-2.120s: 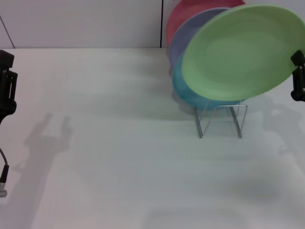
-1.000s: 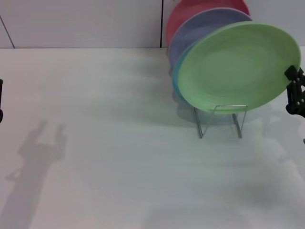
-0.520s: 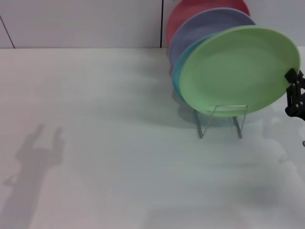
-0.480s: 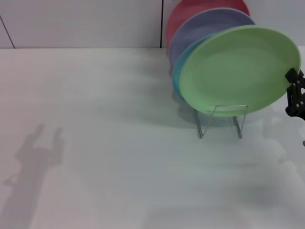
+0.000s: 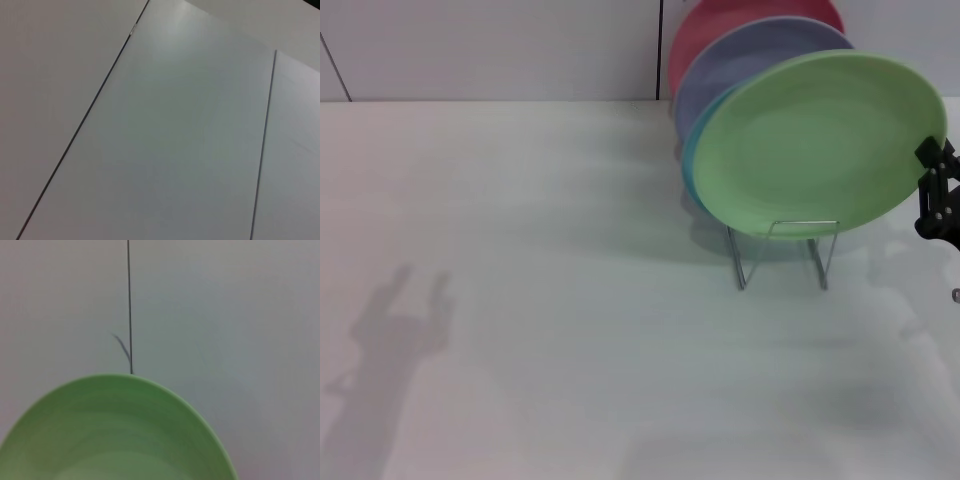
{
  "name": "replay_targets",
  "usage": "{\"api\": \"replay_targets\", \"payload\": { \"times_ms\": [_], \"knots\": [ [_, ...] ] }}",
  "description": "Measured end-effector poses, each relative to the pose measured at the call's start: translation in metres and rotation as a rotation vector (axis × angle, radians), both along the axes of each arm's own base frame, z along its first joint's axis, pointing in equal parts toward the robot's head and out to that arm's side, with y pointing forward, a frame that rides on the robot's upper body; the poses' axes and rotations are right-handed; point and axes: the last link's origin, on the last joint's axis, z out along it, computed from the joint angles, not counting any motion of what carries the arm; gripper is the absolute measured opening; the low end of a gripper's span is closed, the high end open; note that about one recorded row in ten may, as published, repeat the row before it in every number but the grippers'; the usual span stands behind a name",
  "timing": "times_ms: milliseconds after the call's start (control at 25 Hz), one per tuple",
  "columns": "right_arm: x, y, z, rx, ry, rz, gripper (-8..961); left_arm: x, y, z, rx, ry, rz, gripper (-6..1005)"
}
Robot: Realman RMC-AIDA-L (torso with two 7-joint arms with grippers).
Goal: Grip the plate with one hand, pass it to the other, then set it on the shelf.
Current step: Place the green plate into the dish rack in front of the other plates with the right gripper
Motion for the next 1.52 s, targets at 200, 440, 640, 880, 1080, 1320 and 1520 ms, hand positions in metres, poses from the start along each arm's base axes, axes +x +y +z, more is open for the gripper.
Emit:
{"api": "replay_targets", "payload": {
  "times_ms": [200,440,640,880,1080,1320,1520],
  "knots": [
    [0.0008,-0.0010,-0.0001,0.001,-0.003,-0.002,20,0.0004,-0.0010,-0.0005,0.000,-0.002,-0.001,486],
    [0.0018,-0.0033,-0.0002,0.006,-0.016,-0.003,25,0.0012,-0.0017,-0.0004,0.002,-0.005,-0.005,486],
    [0.0026,-0.0048,-0.0009,0.009,-0.026,-0.005,30,0.0016,-0.0025,0.0004,0.008,-0.006,-0.011,486],
    [0.0049,-0.0065,-0.0006,0.011,-0.026,-0.016,35,0.0017,-0.0039,0.0002,0.006,-0.006,-0.013,486],
    [0.0058,-0.0077,-0.0010,0.007,-0.031,-0.016,48,0.0023,-0.0045,0.0006,0.008,-0.006,-0.018,486],
    [0.0066,-0.0074,-0.0014,0.007,-0.042,-0.021,69,0.0026,-0.0057,0.0015,0.014,-0.009,-0.023,486],
    [0.0053,-0.0059,-0.0031,-0.001,-0.047,-0.018,97,0.0028,-0.0072,0.0024,0.020,-0.013,-0.027,486]
  ]
}}
